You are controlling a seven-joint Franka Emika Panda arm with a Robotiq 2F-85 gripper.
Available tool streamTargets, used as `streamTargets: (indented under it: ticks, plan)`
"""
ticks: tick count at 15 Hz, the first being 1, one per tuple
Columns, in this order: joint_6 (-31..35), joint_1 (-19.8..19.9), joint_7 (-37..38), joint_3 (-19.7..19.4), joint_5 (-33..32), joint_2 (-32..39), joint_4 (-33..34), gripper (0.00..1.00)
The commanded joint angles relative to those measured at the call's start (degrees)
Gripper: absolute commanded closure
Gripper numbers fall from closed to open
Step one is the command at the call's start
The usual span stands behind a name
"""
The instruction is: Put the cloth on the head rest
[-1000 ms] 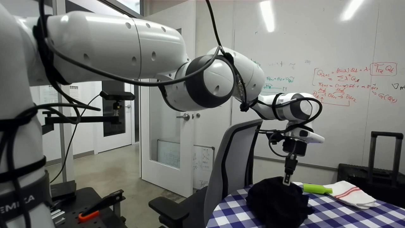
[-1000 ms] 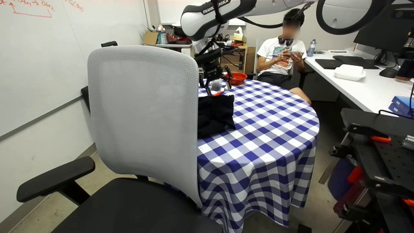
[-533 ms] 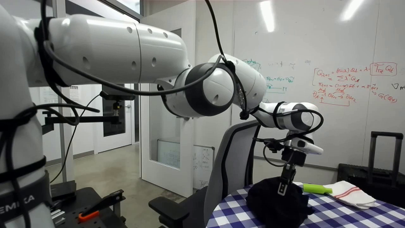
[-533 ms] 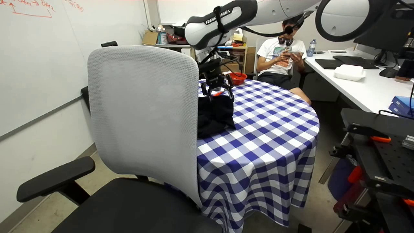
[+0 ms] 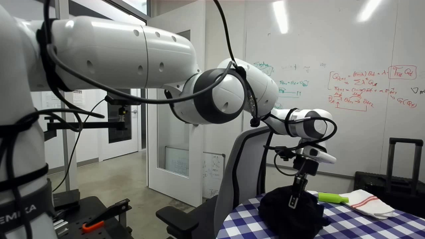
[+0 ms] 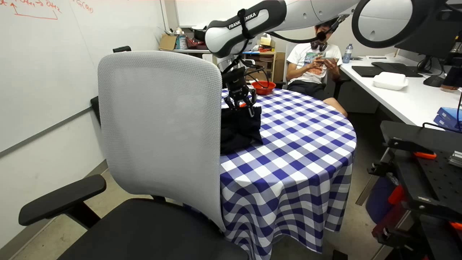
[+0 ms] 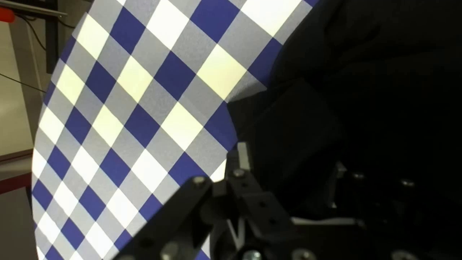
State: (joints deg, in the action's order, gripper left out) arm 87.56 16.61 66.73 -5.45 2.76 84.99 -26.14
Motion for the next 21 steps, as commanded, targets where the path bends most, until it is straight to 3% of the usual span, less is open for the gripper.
streamTargets:
  ticks: [1, 3, 6, 12, 21]
  plan:
    - [1.0, -0.1, -1.2, -0.1, 0.2, 0.3, 1.5, 0.84]
    - [3.5, -0.1, -4.4, 0.2, 0.1, -0.9, 0.3, 0.99]
    - [7.0, -0.9, -11.1, 0.0, -0.9, -3.4, 0.5, 1.00]
    - [4.8, -2.9, -26.6, 0.5, -1.2, -11.0, 1.8, 0.97]
    - [4.2, -2.7, -51.2, 3.6, 0.5, -23.1, 3.0, 0.97]
